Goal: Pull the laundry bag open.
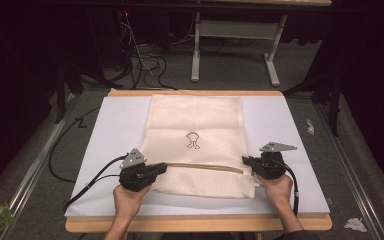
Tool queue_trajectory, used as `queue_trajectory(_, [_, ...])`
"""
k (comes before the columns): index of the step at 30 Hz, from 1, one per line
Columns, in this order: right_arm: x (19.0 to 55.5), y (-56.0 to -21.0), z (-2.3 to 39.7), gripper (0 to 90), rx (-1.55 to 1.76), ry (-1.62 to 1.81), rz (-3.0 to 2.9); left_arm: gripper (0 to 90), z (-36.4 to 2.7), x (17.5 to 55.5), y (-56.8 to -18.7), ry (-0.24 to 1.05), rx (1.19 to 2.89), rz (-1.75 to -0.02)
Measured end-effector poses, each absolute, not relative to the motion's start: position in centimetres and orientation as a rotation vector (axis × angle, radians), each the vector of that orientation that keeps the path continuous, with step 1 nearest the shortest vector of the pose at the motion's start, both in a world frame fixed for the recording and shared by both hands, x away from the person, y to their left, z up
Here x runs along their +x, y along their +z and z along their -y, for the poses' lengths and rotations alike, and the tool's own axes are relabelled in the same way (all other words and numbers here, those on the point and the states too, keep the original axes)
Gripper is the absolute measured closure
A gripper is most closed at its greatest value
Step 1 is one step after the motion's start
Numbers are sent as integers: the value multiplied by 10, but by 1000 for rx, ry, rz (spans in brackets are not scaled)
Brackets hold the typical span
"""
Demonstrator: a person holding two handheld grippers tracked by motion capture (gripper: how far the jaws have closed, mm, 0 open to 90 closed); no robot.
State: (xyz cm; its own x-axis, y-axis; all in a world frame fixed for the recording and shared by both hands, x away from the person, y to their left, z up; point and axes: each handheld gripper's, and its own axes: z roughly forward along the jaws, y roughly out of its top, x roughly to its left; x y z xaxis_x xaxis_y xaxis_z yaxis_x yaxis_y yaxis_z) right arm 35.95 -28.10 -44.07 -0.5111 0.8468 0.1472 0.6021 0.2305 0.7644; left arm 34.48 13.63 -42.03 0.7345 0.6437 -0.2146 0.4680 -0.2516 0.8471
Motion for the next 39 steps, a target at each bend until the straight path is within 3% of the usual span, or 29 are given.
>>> queue_trajectory(39, [361, -440, 280, 879, 1340, 1166, -2203, 872, -155, 345, -422, 226, 1878, -892])
